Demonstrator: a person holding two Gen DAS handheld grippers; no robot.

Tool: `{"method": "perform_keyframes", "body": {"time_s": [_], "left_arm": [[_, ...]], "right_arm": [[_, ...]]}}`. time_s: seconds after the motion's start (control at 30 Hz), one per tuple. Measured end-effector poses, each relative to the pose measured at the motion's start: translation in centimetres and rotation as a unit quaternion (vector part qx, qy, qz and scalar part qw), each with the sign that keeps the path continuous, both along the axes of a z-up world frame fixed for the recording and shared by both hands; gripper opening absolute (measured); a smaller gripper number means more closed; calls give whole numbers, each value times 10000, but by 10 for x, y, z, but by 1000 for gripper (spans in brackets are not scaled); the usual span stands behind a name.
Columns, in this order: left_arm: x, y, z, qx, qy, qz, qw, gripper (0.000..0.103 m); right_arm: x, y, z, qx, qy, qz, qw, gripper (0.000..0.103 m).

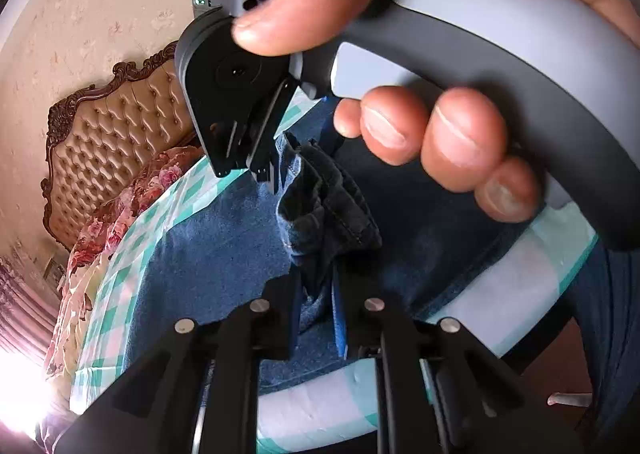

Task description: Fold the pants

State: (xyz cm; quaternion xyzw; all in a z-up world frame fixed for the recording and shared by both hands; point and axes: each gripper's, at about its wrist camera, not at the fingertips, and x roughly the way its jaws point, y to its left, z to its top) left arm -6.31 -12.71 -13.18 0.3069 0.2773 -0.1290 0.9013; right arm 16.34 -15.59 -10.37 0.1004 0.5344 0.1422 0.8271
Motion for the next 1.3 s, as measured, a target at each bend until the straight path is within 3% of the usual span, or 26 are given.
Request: {"method": "perform_keyframes", "body": {"time_s": [0.17, 0.23, 0.73, 1.03, 1.3], "left_arm": [[0, -1, -3, 22, 33, 11, 10000, 13], [2, 2, -2, 20, 54, 13, 10000, 13], [7, 4, -3, -106, 154, 61, 9998, 13], [10, 0, 12, -21, -97, 85, 9999, 11], [15, -27, 21, -29, -236, -277, 9993, 10]], "right_arm": [[1, 1, -1, -57, -107, 14, 9999, 45], [3, 0, -4, -90, -107, -4, 9999, 35], [-3, -1, -3, -133, -306, 113, 9994, 16], [-2, -6, 13, 14, -534, 162, 9984, 13], [0, -41, 25, 232, -595, -77, 9979, 12]]}}
